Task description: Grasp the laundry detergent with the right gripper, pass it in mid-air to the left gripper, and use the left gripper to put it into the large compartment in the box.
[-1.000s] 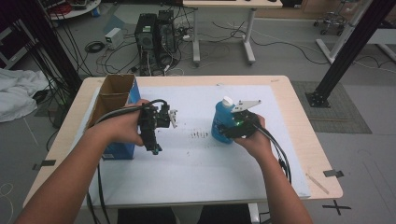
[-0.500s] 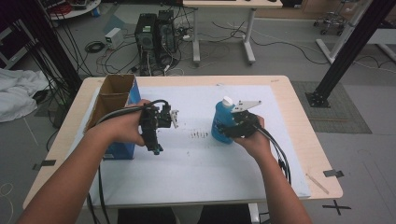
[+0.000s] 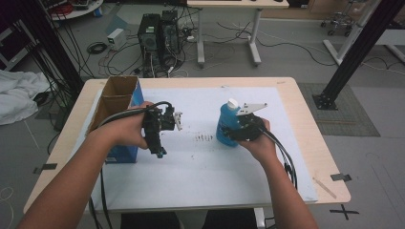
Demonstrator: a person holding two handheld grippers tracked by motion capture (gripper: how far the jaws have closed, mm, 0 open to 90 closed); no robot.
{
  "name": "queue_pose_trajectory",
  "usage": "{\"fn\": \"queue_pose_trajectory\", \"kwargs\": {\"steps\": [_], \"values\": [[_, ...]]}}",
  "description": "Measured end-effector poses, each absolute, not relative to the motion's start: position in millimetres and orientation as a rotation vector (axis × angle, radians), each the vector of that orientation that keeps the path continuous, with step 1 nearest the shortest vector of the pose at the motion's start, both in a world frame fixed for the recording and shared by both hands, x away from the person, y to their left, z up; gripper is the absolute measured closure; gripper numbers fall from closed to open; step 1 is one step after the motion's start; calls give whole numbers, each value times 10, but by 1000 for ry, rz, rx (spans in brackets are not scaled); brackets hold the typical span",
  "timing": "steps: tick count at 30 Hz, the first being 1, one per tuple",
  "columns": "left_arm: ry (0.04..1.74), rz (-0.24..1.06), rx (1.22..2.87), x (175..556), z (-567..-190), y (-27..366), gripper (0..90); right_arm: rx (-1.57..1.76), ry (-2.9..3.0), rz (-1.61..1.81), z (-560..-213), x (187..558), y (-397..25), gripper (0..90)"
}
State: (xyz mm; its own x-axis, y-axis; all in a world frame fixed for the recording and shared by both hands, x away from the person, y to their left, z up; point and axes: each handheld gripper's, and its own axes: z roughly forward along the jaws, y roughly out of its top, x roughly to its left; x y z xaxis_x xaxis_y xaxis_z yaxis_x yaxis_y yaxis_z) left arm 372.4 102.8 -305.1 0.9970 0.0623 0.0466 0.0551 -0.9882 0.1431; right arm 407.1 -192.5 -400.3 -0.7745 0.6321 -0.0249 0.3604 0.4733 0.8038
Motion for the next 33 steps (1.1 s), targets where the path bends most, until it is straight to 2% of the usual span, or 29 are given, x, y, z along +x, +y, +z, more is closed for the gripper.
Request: {"fn": "queue_pose_trajectory", "kwargs": {"steps": [9,33], "values": [[85,76,3001,3727,-3055,1025,139,857,2416,1301,-4018,4096,-1992,438],[81,88,3002,3725,-2992,993,139,827,2420,1334,-3963,4049,-2053,460]]}}
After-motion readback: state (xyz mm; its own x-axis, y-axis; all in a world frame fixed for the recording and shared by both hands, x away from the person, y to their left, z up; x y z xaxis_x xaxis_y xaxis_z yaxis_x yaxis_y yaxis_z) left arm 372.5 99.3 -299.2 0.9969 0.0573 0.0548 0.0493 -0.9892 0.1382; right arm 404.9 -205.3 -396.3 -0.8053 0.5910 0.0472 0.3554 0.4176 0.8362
